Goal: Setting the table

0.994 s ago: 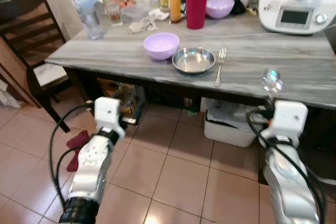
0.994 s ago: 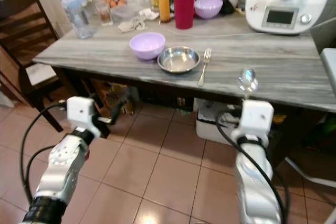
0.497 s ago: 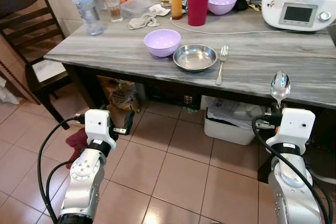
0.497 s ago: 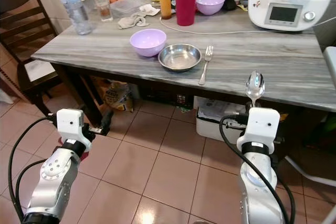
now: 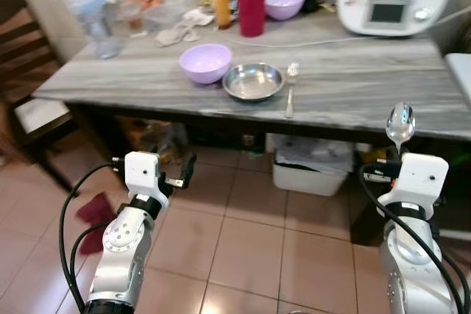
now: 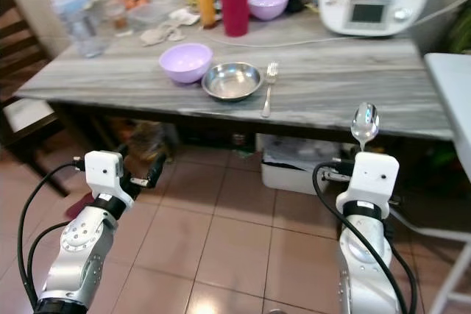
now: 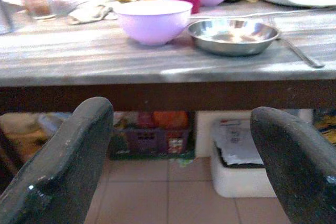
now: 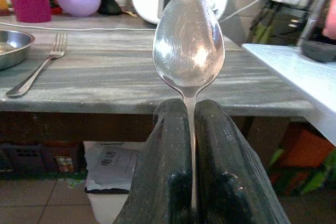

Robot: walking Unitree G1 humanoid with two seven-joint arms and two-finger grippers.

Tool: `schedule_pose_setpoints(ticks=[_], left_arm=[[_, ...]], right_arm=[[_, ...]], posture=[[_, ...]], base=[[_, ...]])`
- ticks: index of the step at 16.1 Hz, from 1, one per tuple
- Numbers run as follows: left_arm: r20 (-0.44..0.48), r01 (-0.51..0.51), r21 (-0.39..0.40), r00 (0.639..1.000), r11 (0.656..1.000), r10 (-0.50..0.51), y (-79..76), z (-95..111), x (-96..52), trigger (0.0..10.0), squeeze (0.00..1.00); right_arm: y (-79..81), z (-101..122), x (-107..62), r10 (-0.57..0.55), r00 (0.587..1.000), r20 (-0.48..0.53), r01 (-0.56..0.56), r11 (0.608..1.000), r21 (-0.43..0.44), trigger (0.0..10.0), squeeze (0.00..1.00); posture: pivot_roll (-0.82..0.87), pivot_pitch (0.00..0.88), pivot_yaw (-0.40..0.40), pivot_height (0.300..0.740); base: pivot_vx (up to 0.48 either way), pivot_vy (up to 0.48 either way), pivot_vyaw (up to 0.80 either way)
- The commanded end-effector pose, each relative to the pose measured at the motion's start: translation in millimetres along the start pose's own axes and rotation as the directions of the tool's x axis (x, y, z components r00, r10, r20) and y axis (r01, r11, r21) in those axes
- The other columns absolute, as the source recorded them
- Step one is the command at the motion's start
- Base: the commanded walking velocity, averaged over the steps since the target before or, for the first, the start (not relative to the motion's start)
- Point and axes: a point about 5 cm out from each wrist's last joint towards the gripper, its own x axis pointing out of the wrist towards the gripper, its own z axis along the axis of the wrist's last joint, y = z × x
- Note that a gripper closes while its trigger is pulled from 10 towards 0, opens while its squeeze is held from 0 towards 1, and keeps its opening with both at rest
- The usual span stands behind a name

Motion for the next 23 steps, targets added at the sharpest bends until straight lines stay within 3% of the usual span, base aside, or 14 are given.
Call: schedule_pose_setpoints(ticks=[1,4,10,23], left_arm=[[-0.007,-0.007,0.003,1.0,1.0,0.007,5.0,1,-1.5,10.0,0.0],[0.005,0.015,-0.009,1.0,1.0,-0.015,0.0,3,-0.5,10.0,0.0],[0.027,0.112,-0.035,0.993,0.993,-0.111,-10.8,5,-1.7,10.0,0.0],[0.034,0.198,-0.078,0.98,0.977,-0.196,-22.1,6,-3.5,10.0,0.0]], right_arm=[[5.8,4,0.2,0.016,1.0,0.013,-0.016,1.0,0.014,10.0,0.0],[7.6,4,0.5,0.02,1.0,0.014,-0.02,1.0,0.018,10.0,0.0],[9.1,5,1.1,0.028,0.999,0.023,-0.029,1.0,0.012,10.0,0.0],[12.2,5,3.2,0.04,0.999,0.021,-0.04,0.999,0.017,10.0,0.0]], posture=[[-0.22,0.075,0.119,0.74],[-0.22,0.072,0.122,0.74],[-0.22,0.071,0.119,0.74],[-0.22,0.072,0.12,0.74]], base=[[0.0,0.394,-0.77],[0.0,0.353,0.0],[0.0,0.0,0.0],[0.421,0.0,0.0]])
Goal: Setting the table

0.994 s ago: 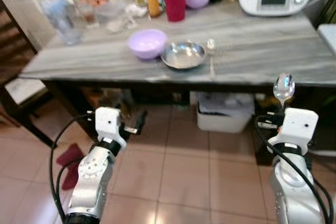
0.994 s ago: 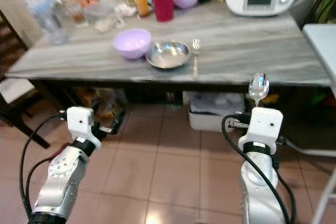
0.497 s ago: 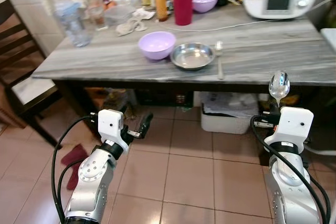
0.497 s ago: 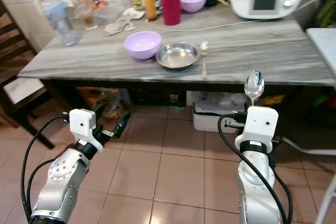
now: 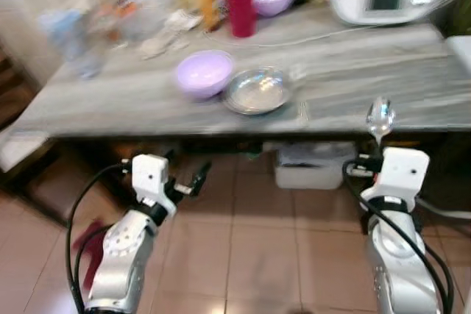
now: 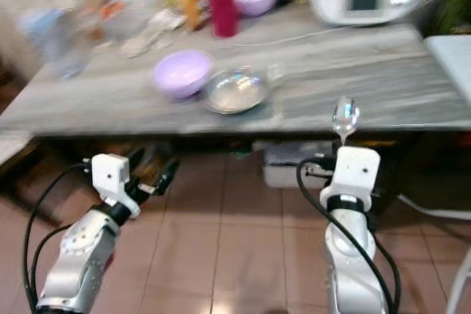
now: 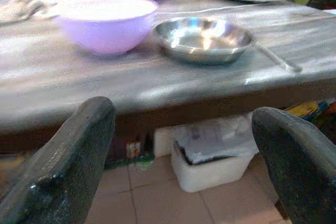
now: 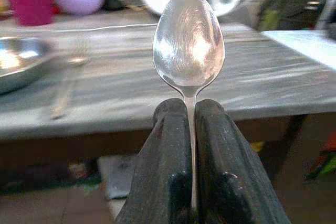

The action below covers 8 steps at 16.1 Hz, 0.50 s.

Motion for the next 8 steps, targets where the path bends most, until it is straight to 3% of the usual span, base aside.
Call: schedule_pose_setpoints(ticks=[1,6,8], left_arm=[[0.006,0.02,-0.007,1.0,1.0,-0.02,-3.4,2.1,1.4,10.0,0.0],[-0.004,0.036,-0.007,0.999,0.999,-0.036,-5.9,1.4,0.2,10.0,0.0],[0.003,0.025,-0.008,1.0,1.0,-0.025,-5.5,1.7,-2.1,10.0,0.0]], right_arm=[[-2.9,0.2,1.1,-0.006,1.0,0.004,0.006,1.0,-0.004,10.0,0.0],[-1.6,0.1,1.3,-0.003,1.0,0.002,0.003,1.0,-0.004,10.0,0.0],[-0.8,-0.3,1.7,0.004,1.0,0.0,-0.004,1.0,-0.004,10.0,0.0]], posture=[[-0.22,0.072,0.121,0.74],[-0.22,0.081,0.121,0.74],[-0.21,0.083,0.119,0.74]], base=[[0.48,0.0,0.0],[0.469,0.0,0.0],[0.0,0.0,0.0]])
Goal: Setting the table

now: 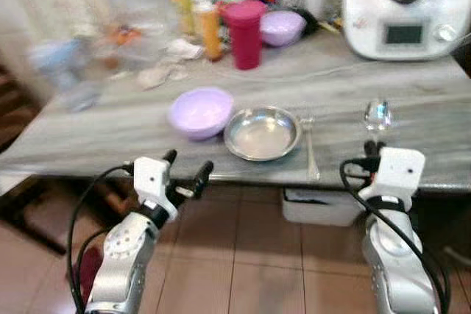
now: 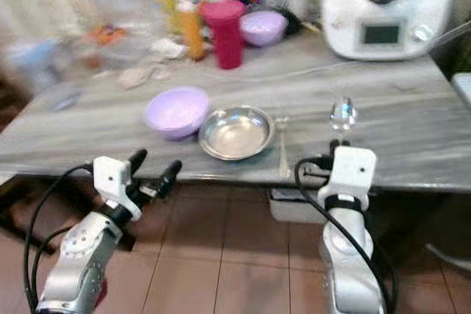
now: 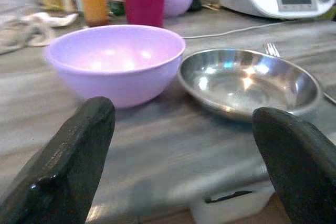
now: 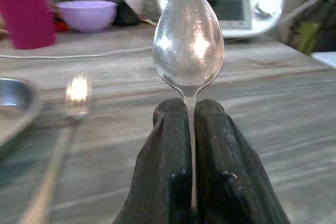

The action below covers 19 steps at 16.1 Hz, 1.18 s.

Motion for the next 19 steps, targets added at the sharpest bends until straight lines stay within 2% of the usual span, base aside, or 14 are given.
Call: schedule_pose_setpoints(ticks=[1,3,7,11,13,14,16,19], left_arm=[[0.017,0.009,0.003,1.0,1.0,-0.009,-1.9,4,1.2,10.0,0.0],[0.009,0.026,0.021,1.0,0.999,-0.026,-1.4,3,-6.1,10.0,0.0],[-0.031,0.134,0.05,0.991,0.99,-0.133,-6.0,-1,-15.0,10.0,0.0],[-0.078,0.265,0.063,0.962,0.962,-0.26,-8.2,-3,-23.3,10.0,0.0],[-0.098,0.321,0.087,0.945,0.943,-0.313,-3.7,-7,-27.3,10.0,0.0],[-0.101,0.331,0.097,0.942,0.939,-0.321,-2.8,-8,-28.1,10.0,0.0],[-0.118,0.341,0.089,0.937,0.936,-0.33,-1.5,-16,-31.3,10.0,0.0],[-0.122,0.349,0.087,0.933,0.933,-0.338,-4.4,-21,-32.2,10.0,0.0]], right_arm=[[-4.1,2,0.8,-0.013,1.0,0.008,0.013,1.0,-0.004,10.0,0.0],[-3.2,3,1.7,-0.008,1.0,0.012,0.008,1.0,-0.004,10.0,0.0],[-2.6,3,3.5,-0.002,1.0,0.001,0.002,1.0,0.009,10.0,0.0],[-9.5,-4,11.1,-0.027,0.998,-0.058,0.028,0.999,0.017,10.0,0.0],[-13.2,-6,15.5,-0.044,0.995,-0.091,0.048,0.998,0.047,10.0,0.0],[-13.6,-7,16.9,-0.043,0.994,-0.103,0.048,0.998,0.048,10.0,0.0],[-10.1,-21,21.9,-0.002,0.98,-0.198,0.014,0.998,0.06,10.0,0.0],[-2.6,-21,31.2,0.033,0.977,-0.209,-0.017,0.997,0.078,10.0,0.0]], posture=[[-0.21,0.083,0.119,0.74],[-0.21,0.084,0.113,0.74],[-0.21,0.086,0.109,0.74],[-0.22,0.09,0.106,0.74],[-0.23,0.096,0.107,0.74],[-0.23,0.097,0.108,0.74],[-0.23,0.106,0.106,0.74],[-0.23,0.11,0.101,0.74]], base=[[0.0,0.0,0.0],[0.0,0.0,0.0],[0.0,0.0,0.0],[0.0,0.0,0.0],[0.0,0.0,0.0],[0.0,0.0,0.0],[0.0,0.0,0.0],[0.0,0.0,0.0]])
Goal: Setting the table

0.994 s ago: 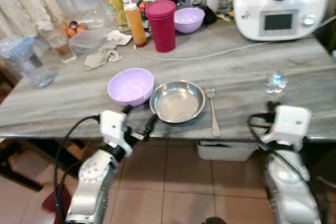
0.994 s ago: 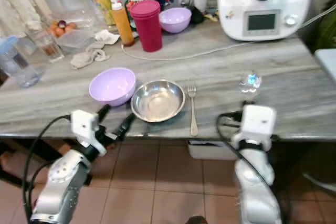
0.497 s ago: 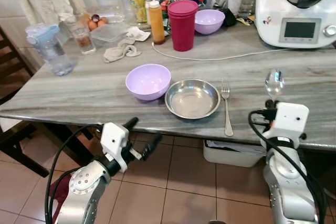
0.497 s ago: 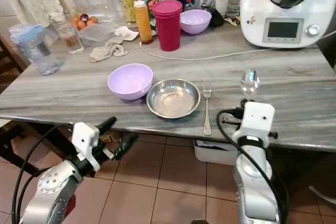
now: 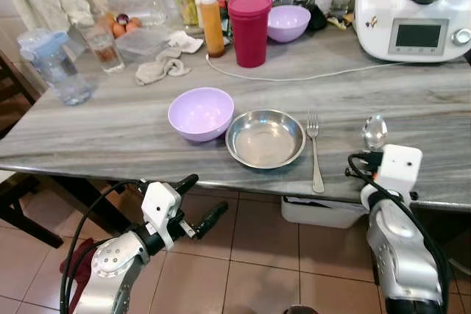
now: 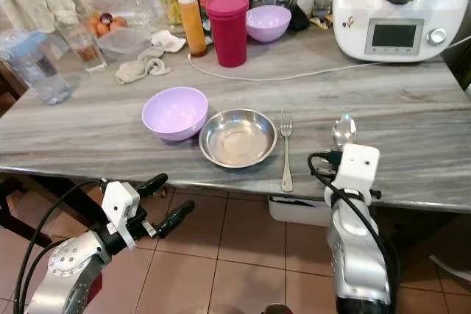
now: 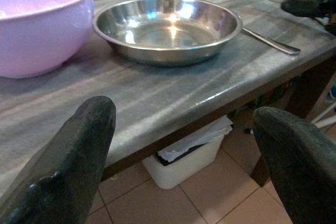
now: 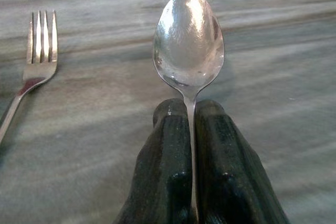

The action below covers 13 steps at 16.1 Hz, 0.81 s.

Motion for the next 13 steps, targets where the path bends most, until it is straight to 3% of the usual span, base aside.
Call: schedule_pose_setpoints(ticks=[1,13], left_arm=[[-0.015,0.007,0.014,1.0,1.0,-0.006,-0.9,-4,-2.1,10.0,0.0],[-0.003,0.042,0.02,0.999,0.999,-0.042,0.9,1,1.2,10.0,0.0]], right_arm=[[5.6,4,4.3,0.024,1.0,-0.004,-0.024,0.999,0.022,10.0,0.0],[29.3,4,28.3,0.095,0.994,-0.047,-0.088,0.988,0.128,10.0,0.0]], posture=[[-0.23,0.11,0.099,0.74],[-0.21,0.103,0.104,0.74]], base=[[0.0,0.0,0.0],[0.0,0.0,0.0]])
